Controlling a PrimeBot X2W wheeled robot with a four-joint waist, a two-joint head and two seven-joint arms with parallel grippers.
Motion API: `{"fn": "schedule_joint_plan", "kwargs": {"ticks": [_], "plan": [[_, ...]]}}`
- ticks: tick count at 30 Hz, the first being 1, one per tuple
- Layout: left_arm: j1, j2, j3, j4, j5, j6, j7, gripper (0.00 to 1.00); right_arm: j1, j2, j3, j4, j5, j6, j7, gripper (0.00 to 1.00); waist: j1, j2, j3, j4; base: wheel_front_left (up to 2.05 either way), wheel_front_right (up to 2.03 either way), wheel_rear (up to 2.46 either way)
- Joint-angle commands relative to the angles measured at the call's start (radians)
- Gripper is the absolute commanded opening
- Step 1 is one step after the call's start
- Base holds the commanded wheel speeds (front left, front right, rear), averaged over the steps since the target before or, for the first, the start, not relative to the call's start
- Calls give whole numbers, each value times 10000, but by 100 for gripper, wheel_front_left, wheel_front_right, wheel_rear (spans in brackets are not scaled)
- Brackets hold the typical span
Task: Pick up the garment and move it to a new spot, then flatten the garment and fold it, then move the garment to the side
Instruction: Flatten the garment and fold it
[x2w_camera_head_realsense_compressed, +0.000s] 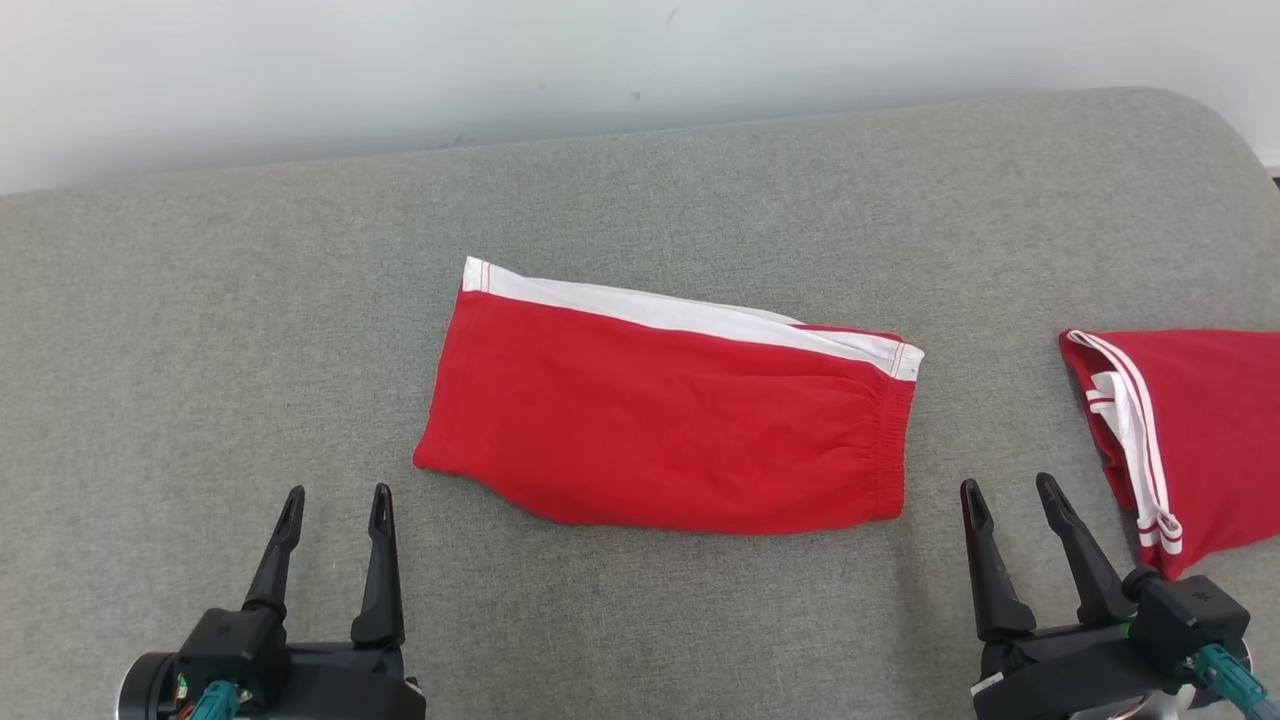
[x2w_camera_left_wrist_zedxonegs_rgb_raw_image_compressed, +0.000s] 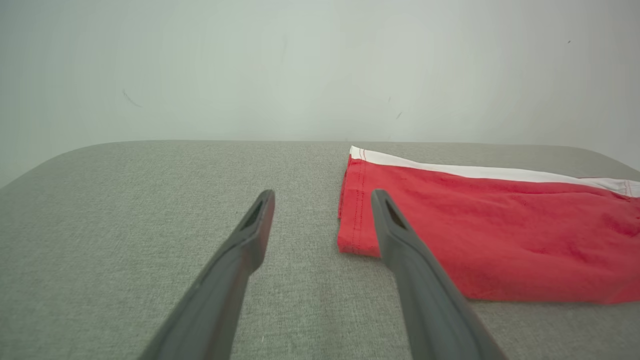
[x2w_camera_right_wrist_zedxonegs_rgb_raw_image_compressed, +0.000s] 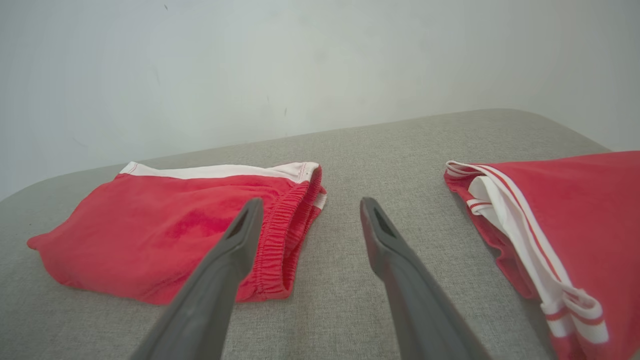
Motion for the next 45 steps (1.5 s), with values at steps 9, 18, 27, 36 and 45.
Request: {"fn": "schedule_joint_plan", "kwargs": {"ticks": [9,18,27,36,45], "plan": [[-224,91,-168,-226,168,59,125,100,-867,-171,390,1000,535,-11,18,100,0,1,395,307,0,0,0],[-548,-137,-475,-156,259,-50,64,100,-2215,-268,1023,3160,1241,-11,-259,100,0,1,810,825,0,0,0],[-670,-134,-564,-105,248,-18,-27,100,-2831,-158,1486,4593,2276,-11,-441,68,0,1,895,994,0,0,0],[-635,-56,-571,-151,246,45,-54,100,-2892,-403,1714,4820,2967,-11,-508,0,0,1,871,874,0,0,0],[-540,17,-559,-227,175,121,18,100,-2147,-952,1266,4253,3056,-13,-540,0,0,1,862,662,0,0,0]]}}
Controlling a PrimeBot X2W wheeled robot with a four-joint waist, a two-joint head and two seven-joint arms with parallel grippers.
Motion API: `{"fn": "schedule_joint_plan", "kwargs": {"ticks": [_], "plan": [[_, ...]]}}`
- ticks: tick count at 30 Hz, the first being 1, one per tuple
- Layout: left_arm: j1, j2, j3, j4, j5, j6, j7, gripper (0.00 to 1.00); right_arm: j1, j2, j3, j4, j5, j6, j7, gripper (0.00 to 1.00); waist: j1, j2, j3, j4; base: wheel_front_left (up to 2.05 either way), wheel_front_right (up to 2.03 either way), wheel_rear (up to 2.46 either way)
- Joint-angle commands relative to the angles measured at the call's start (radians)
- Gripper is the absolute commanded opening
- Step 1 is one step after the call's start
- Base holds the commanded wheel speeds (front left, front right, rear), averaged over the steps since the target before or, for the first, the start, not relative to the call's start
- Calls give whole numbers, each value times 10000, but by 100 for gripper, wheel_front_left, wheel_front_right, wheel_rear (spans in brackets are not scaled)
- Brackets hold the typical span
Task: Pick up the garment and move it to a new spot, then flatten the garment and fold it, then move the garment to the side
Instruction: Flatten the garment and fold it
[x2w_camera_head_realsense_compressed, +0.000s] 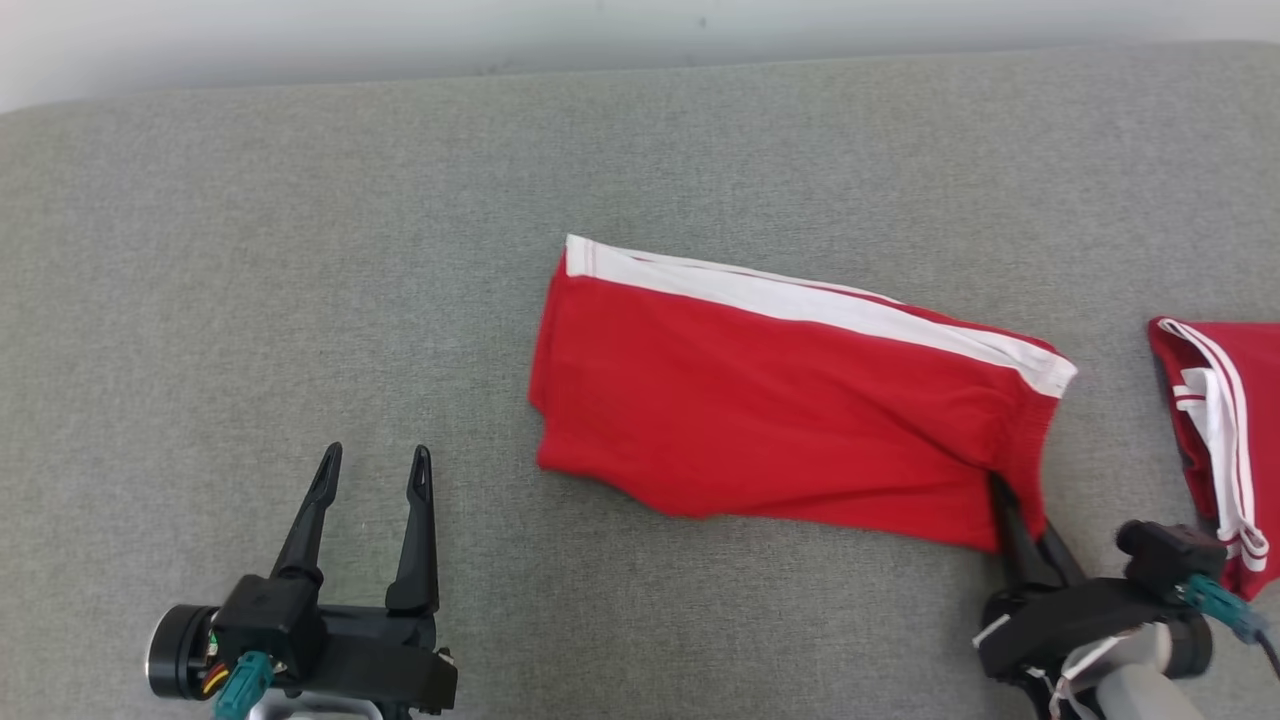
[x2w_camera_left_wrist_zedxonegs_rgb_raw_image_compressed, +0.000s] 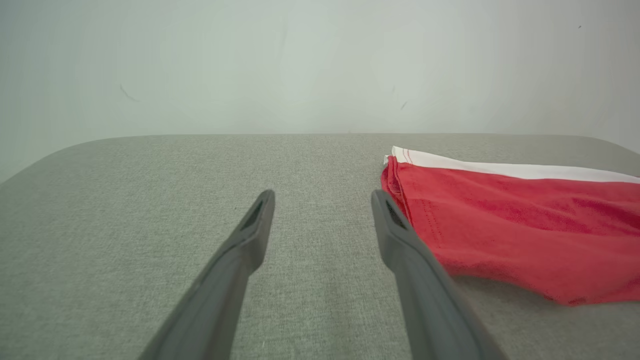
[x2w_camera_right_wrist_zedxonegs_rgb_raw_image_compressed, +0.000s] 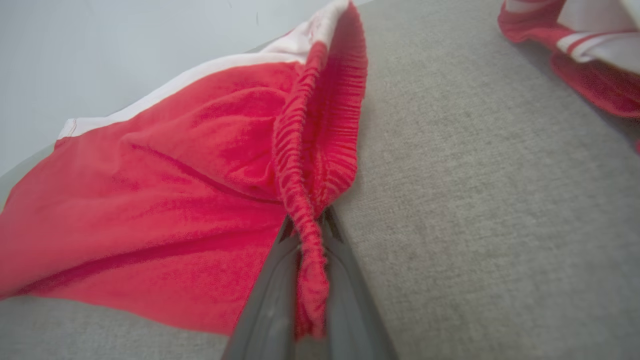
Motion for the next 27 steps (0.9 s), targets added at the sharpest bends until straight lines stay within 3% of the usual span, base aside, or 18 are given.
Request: {"fn": "schedule_joint_plan", "kwargs": {"ticks": [1,17,27], "plan": [[83,72,19,9,-72,47,18,100,218,-140,-167,-40,-126,-15,-11,0,-1,-1,-26,-70,0,0,0],[11,130,-118,-20,-140,80,101,100,183,-485,-1187,-531,-801,-13,-16,0,-1,-1,-77,-170,0,0,0],[-162,-13,-258,59,-183,41,26,100,-1027,-923,-765,-1608,-1312,-13,350,0,-1,-1,-102,131,0,0,0]]}}
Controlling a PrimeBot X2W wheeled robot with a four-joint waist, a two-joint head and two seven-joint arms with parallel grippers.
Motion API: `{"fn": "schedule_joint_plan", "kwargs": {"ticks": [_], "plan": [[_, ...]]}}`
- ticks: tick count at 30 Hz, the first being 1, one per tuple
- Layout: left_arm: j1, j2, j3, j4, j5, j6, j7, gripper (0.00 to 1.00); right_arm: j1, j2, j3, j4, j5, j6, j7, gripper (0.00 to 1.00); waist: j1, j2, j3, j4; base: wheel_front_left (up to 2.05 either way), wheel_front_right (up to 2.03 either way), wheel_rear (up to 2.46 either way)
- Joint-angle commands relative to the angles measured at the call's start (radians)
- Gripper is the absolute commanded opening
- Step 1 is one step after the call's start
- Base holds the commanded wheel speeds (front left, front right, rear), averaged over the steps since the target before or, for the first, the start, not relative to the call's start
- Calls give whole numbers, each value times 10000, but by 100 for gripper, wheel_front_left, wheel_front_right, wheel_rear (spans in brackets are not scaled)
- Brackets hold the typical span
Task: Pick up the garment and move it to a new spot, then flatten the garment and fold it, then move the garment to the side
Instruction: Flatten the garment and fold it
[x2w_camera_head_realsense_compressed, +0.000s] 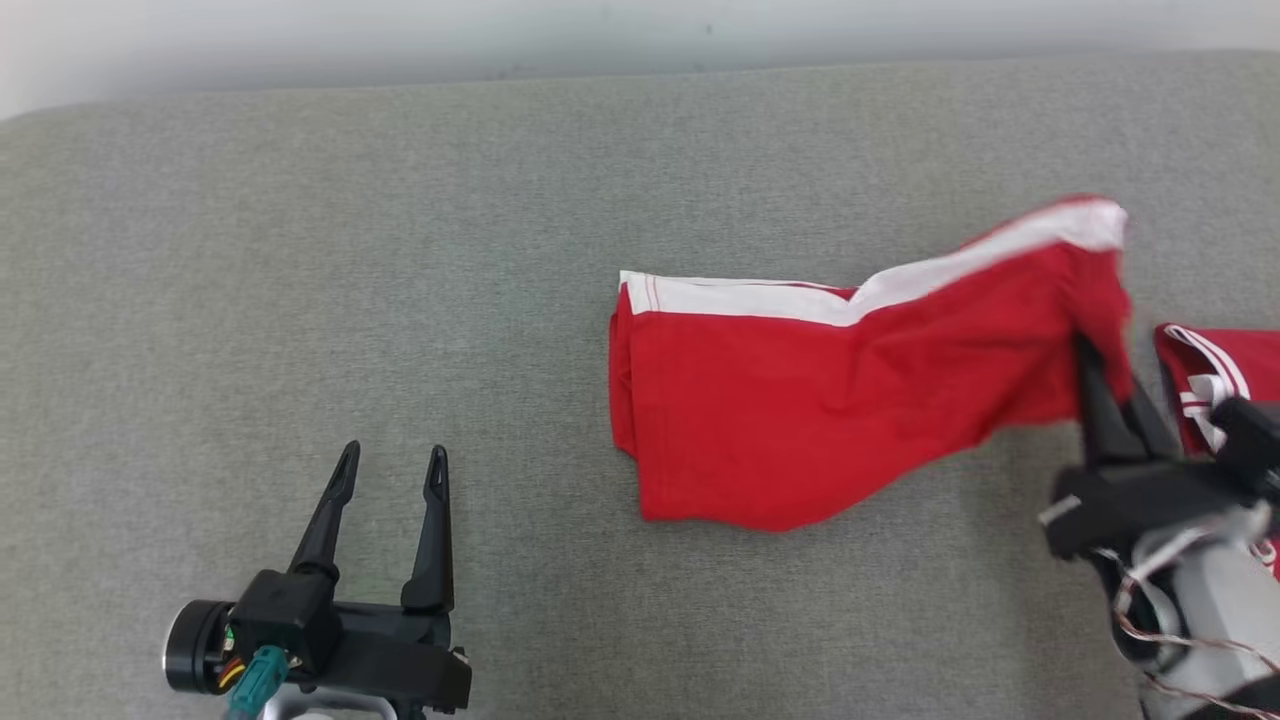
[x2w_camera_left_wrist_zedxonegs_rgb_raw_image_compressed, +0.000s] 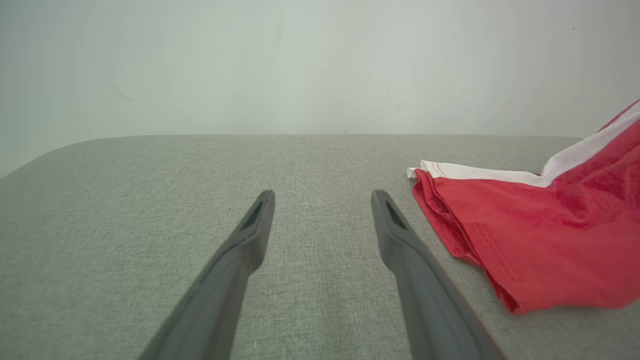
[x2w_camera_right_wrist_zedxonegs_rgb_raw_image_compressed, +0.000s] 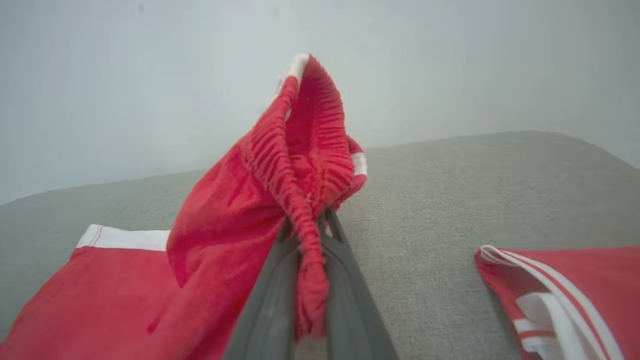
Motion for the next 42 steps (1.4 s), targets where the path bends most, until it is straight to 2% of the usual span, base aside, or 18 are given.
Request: {"fn": "schedule_joint_plan", "kwargs": {"ticks": [1,5,10,15,20,21,22,23,28,38,42], "plan": [[-74,-14,-15,48,-59,2,-66,100,-209,42,329,-378,-247,-11,257,0,-1,-1,-17,93,0,0,0],[-132,-95,-89,82,-86,-25,-88,100,-549,335,1210,-1105,-438,-11,970,0,-1,-1,-33,252,0,0,0],[-213,-166,-154,155,-118,-89,-118,100,-763,730,2156,-1303,-484,-11,1614,0,-1,-1,-37,427,0,0,0],[-274,-280,-247,238,-138,-112,-192,100,-1013,1187,3102,-621,-324,-11,2162,0,-1,-1,-10,654,0,0,0],[-369,-386,-336,361,-154,-188,-205,100,-1293,1582,3704,270,-110,-10,2104,0,-1,-1,39,855,0,0,0],[-376,-394,-349,370,-152,-192,-217,100,-1319,1627,3787,448,-86,-10,2102,34,-1,-1,49,871,0,0,0],[-374,-404,-353,388,-156,-193,-229,100,-1370,1668,3859,585,-89,-10,2055,80,-1,-1,57,883,0,0,0],[-366,-415,-363,399,-155,-176,-233,100,-1434,1724,3904,699,-76,-10,1999,100,-1,-1,66,892,0,0,0],[-310,-435,-363,419,-151,-143,-268,100,-1448,1950,4297,902,116,-10,1861,100,-1,-1,96,866,0,0,0],[-390,-389,-357,452,-172,-163,-293,100,-1037,1995,5280,75,5,-10,1778,100,-1,-1,131,681,0,0,0],[-324,-346,-343,515,-200,-157,-286,100,-530,1900,4995,-677,-16,-11,1534,100,-1,-1,-22,596,0,0,0]]}}
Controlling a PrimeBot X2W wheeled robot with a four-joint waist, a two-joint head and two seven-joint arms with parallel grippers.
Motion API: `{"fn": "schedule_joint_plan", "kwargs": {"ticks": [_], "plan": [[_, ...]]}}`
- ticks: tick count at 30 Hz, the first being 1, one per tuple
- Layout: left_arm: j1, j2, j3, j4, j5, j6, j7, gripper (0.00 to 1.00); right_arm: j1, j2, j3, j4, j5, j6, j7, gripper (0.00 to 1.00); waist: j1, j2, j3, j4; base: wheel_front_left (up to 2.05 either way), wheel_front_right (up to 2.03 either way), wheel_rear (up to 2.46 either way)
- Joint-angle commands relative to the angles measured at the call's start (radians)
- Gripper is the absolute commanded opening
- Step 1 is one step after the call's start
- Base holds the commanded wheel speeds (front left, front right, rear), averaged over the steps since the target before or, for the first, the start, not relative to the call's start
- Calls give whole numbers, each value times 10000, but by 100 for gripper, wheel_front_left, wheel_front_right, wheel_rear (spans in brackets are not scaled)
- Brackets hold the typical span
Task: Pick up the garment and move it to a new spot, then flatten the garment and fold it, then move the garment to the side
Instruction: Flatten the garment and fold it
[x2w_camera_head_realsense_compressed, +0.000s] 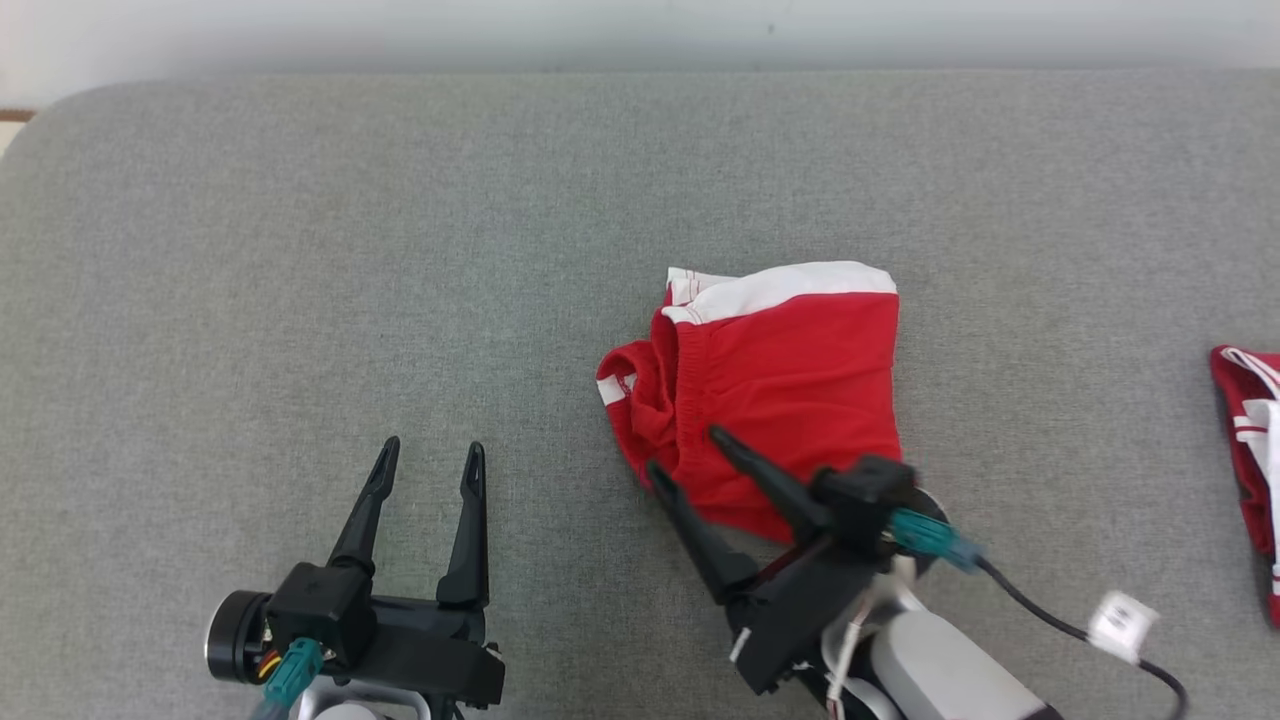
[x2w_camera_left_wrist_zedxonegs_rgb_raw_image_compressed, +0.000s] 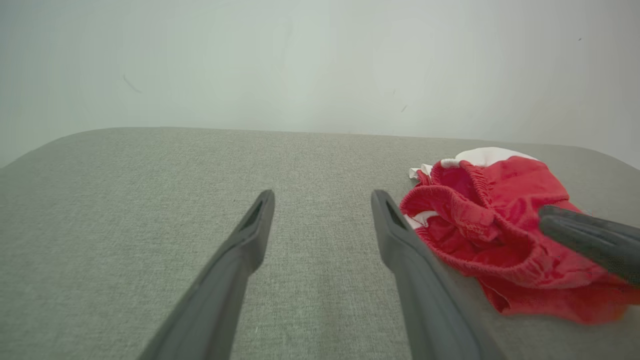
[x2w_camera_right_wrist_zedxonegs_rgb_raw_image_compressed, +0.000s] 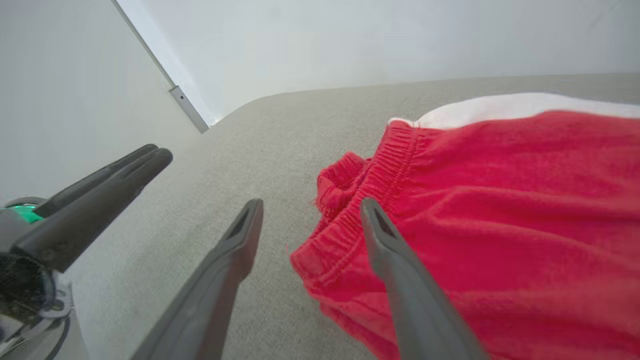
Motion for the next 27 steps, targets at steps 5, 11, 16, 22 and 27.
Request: {"fn": "schedule_joint_plan", "kwargs": {"ticks": [5,11,16,22,27], "plan": [[214,257,108,-108,17,134,21,100,1122,-196,-1417,-1555,-168,-8,-465,100,0,0,-307,-285,0,0,0],[489,576,293,-430,49,350,141,100,2107,-274,-3959,-2589,-1033,-8,-797,100,0,0,-733,-601,0,0,0],[1119,908,293,-945,97,577,332,100,3677,-650,-6240,-3187,-2305,-8,-717,100,0,0,-1463,-784,0,0,0],[1430,1090,383,-995,0,690,487,100,4590,-662,-6120,-3432,-2501,-8,-493,100,0,0,-1890,-874,0,0,0],[1700,1265,483,-1044,-81,825,662,100,5255,-522,-5916,-3873,-2712,-8,-212,100,0,0,-2203,-908,0,0,0]]}}
